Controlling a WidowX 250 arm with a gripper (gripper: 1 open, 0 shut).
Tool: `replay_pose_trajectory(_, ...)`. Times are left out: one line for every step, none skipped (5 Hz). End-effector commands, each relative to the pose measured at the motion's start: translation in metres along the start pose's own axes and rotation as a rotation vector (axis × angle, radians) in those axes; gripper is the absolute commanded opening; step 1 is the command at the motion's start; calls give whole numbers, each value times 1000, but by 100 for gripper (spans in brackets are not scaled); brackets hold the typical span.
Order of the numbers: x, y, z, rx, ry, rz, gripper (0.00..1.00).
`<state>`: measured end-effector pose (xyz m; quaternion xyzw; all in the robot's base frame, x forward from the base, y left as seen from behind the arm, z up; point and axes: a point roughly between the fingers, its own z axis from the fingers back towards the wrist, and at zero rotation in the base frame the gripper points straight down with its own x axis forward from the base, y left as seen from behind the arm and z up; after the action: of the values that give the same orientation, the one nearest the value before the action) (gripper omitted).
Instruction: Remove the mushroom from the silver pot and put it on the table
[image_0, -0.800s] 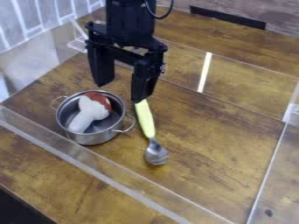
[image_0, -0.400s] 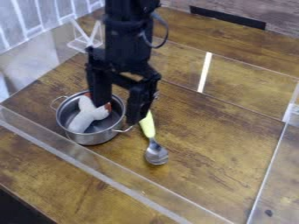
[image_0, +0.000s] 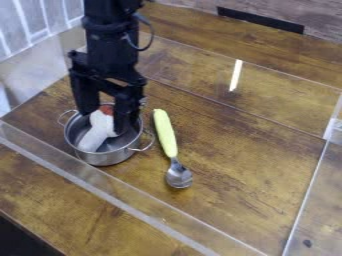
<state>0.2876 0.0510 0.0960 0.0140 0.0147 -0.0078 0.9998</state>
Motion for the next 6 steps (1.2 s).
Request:
replay_pose_trajectory(9,10,1,1,-87,-36,100)
replay_pose_trajectory(16,10,-16,-5,-112,-94,100)
replay_pose_trajectory(19,10,-33,-19,-139,-152,100)
replay_pose_trajectory(19,10,-45,-36,-159,-197,100)
replay_pose_trajectory(32,14,-49,-35,-168,-160,100)
replay_pose_trajectory(45,21,-49,-34,-180,-102,100)
